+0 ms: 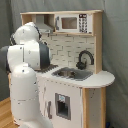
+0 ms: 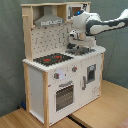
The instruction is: Play with the kitchen
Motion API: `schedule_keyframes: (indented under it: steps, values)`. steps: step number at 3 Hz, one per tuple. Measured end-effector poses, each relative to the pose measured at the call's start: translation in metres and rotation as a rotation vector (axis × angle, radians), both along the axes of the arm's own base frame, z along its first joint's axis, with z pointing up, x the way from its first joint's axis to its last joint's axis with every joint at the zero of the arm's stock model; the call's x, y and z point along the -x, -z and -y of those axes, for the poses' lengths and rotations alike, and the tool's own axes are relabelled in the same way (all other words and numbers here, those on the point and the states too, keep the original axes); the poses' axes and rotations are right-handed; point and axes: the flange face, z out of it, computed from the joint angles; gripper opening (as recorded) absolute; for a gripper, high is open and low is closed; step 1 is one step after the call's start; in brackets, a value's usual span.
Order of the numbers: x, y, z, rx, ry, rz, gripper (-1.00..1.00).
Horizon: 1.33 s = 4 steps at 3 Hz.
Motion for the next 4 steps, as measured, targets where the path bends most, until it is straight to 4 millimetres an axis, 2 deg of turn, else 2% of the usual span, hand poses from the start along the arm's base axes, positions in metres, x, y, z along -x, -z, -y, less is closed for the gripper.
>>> schedule_keyframes:
  steps: [1,3,4]
  values:
    - [0.017,-0.006,-0.032,0.055,-0.105,0.038,1.00]
    - [-0.017,-0.005,0.006,0.067,-0.202,0.009,1.00]
    - [-0.021,0.015,0.022,0.065,-0.254,-0.045,1.00]
